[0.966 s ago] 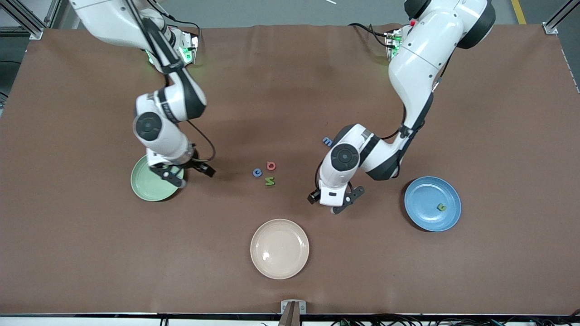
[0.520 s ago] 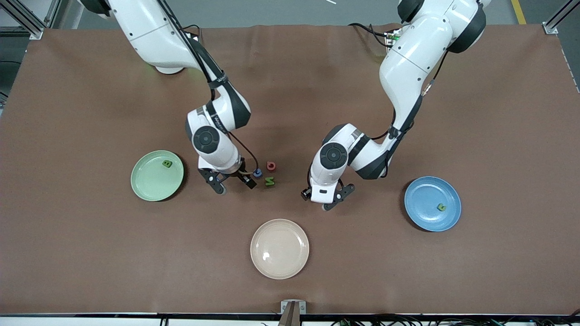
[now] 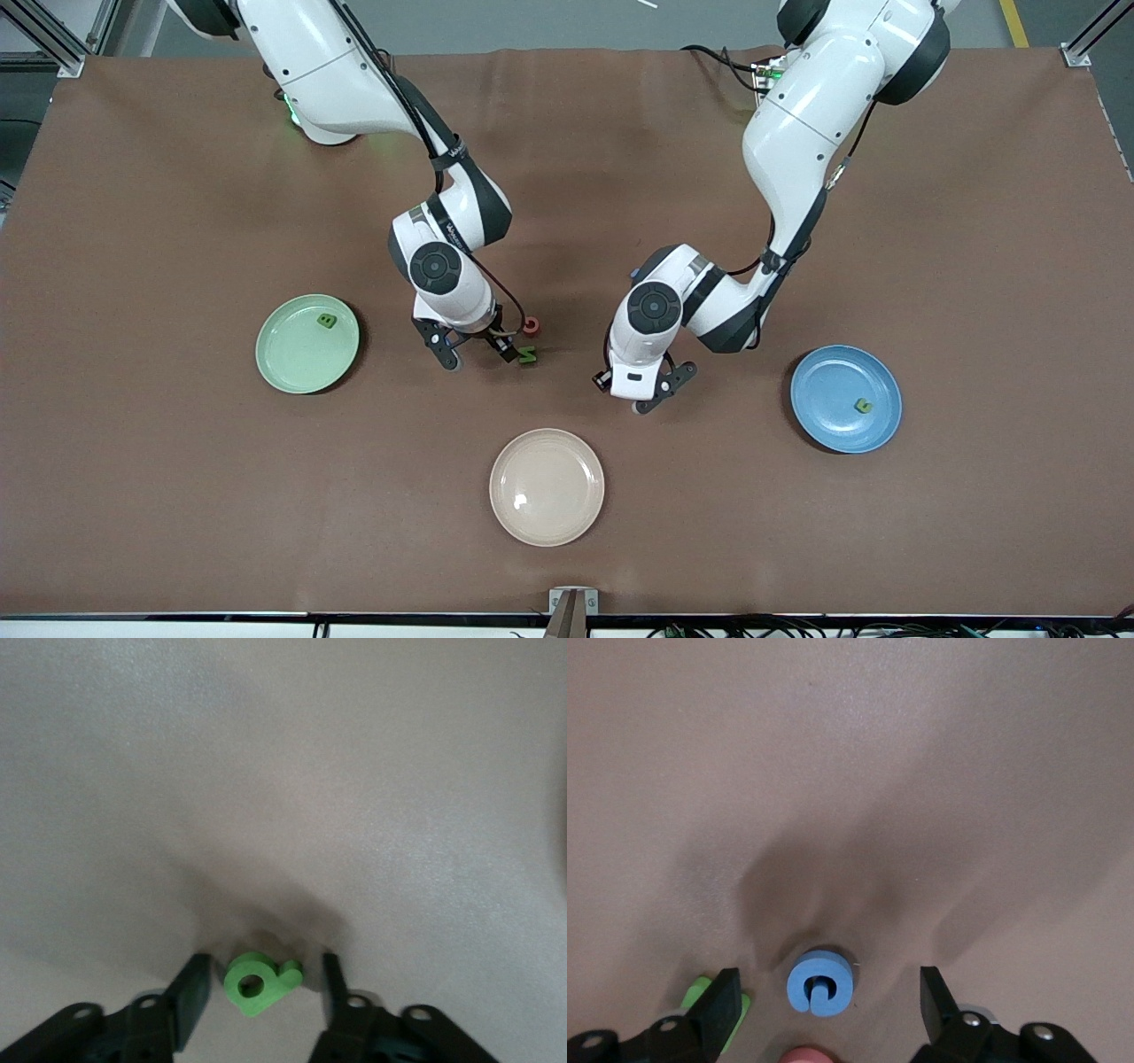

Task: Sort upper and lower case letters into plates
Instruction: 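Grasp the blue C with the right gripper while the left grasps d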

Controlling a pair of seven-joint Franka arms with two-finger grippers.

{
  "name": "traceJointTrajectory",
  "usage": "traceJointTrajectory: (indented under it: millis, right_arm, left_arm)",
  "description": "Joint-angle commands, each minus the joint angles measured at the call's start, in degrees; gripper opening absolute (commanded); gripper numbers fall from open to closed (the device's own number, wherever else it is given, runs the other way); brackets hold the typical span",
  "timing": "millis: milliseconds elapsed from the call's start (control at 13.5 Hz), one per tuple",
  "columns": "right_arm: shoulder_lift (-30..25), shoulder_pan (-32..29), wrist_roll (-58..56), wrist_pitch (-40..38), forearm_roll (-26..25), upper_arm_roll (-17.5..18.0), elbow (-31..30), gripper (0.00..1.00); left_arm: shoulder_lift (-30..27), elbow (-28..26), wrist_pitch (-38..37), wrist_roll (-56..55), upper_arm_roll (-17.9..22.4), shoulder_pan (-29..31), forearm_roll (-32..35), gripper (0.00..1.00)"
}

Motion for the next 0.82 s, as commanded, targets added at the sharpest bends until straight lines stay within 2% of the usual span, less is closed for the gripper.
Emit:
traceJointTrajectory:
  millis: [0,149,223,372,595,743]
  right_arm:
    - [0.82,1.26,0.96,-0.37,0.19,-0.73,0.59,0.73]
    - [1.35,1.61,0.96,-0.37,0.19,-0.73,0.59,0.65]
    - [1.52,1.61,0.96,-0.37,0.19,-0.73,0.68,0.61]
    - [1.52,1.61,0.96,-0.37,0.19,-0.73,0.68,0.46]
    - [1.44,1.52,0.61,-0.54,0.19,-0.73,0.68,0.04]
    - [0.65,0.65,-0.79,-1.85,-0.34,-1.26,0.85,0.0]
  left_arm:
    - [0.58,1.16,-0.73,2.0,0.42,-0.26,1.3,0.36]
    - [0.41,1.17,-1.09,3.14,0.42,0.01,1.3,0.11]
    - [-0.29,1.17,-1.53,3.67,0.42,0.44,1.3,0.03]
    - [-2.13,1.25,-3.19,3.85,0.42,2.28,1.39,0.01]
    - [-4.25,0.73,-4.86,5.51,0.42,5.98,1.48,0.01]
    - [-6.61,0.81,-8.63,10.76,0.42,8.43,1.39,0.01]
